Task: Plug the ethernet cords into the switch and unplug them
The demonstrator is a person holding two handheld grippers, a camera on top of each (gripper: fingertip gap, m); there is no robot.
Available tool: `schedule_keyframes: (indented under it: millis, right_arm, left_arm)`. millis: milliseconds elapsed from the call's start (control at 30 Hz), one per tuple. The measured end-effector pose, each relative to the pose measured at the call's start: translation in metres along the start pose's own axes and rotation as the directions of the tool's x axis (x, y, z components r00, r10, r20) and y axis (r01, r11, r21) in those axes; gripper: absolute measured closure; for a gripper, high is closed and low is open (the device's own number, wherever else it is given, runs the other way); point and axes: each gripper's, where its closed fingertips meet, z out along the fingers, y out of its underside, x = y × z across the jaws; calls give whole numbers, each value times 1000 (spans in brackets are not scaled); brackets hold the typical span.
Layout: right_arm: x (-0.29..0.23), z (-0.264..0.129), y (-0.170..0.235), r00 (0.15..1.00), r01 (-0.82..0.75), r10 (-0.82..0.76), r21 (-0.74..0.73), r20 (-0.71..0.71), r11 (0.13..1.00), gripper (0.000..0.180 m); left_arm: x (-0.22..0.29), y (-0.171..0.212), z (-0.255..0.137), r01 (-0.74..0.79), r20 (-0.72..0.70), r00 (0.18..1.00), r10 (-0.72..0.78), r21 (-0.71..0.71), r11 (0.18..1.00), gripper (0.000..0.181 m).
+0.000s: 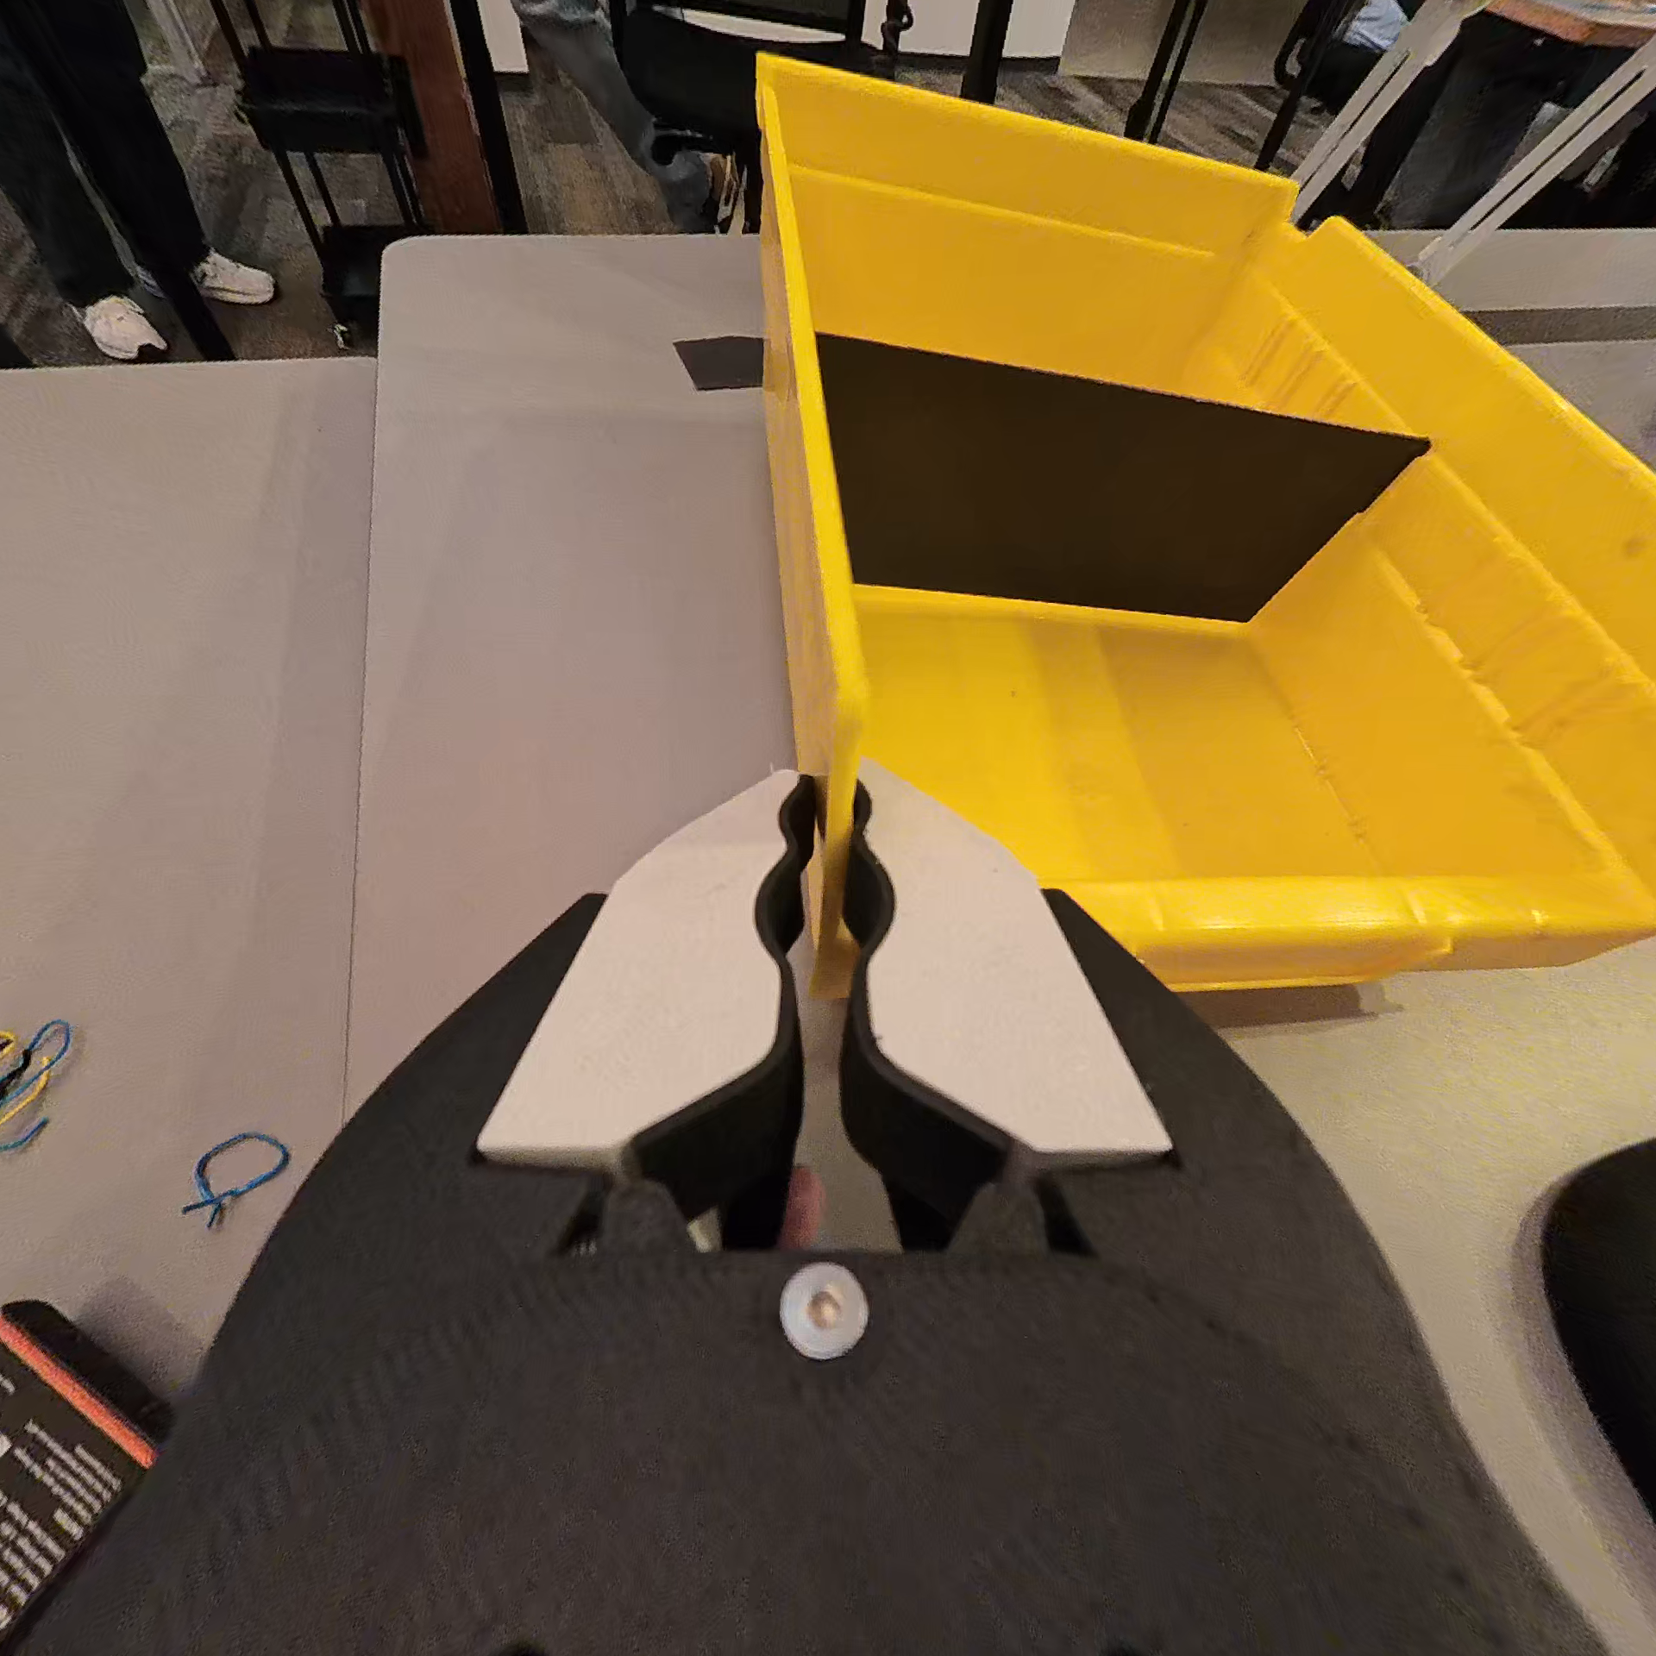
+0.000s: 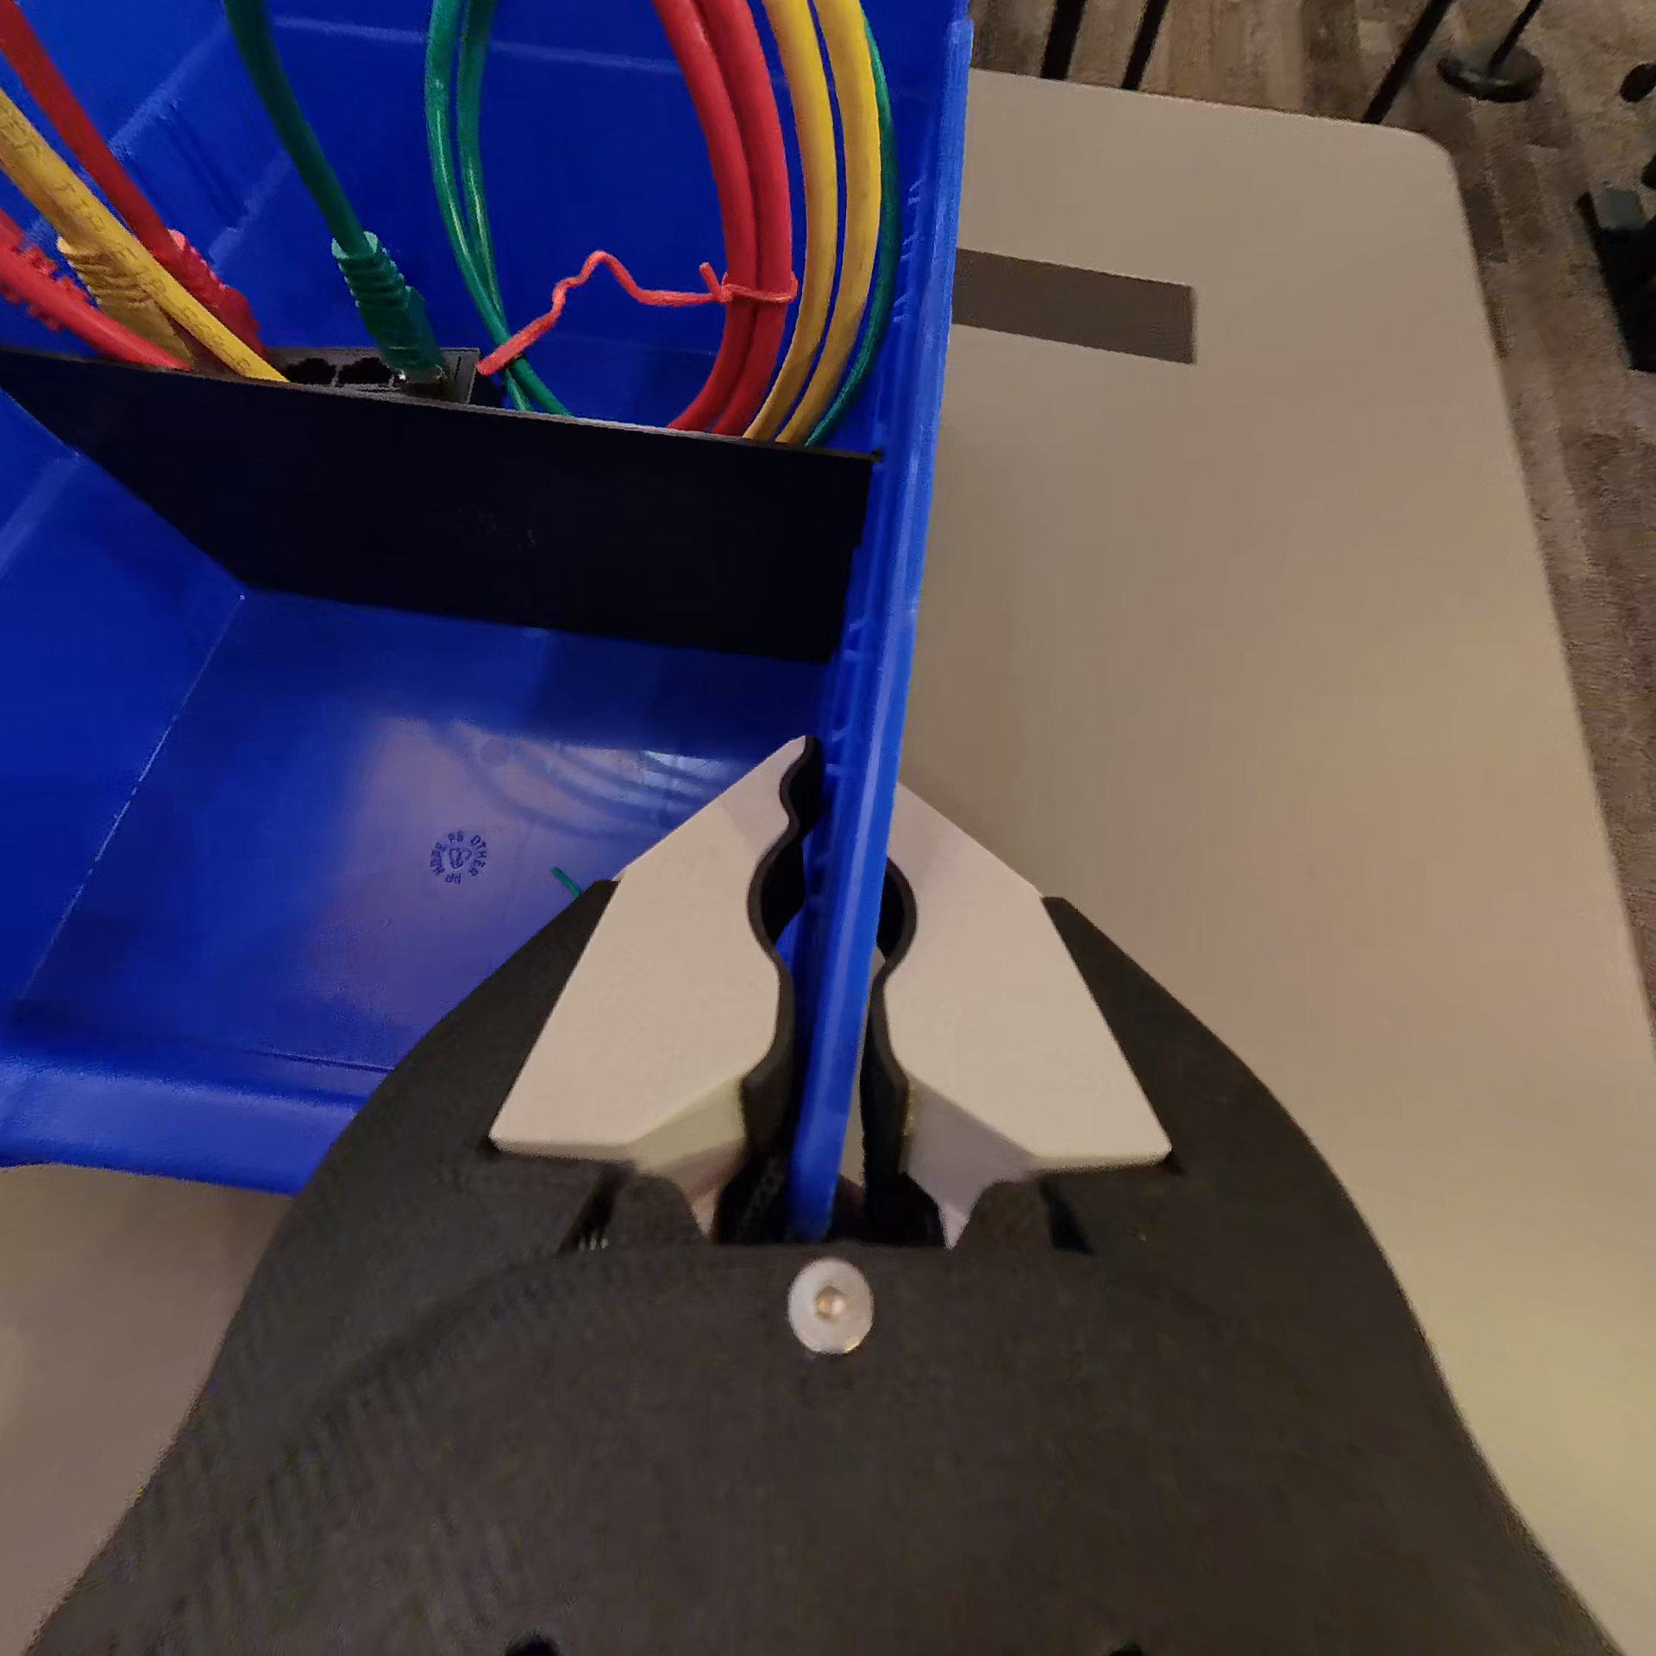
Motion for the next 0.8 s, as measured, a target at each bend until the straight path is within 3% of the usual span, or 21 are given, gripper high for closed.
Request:
schedule_keyframes:
  millis: [800]
  right_arm:
    - [-184, -2, -9, 982, 118, -114, -21, 148, 993, 176]
  left_arm:
    - [-2, 4, -39, -48, 145, 988, 45, 17, 999, 178]
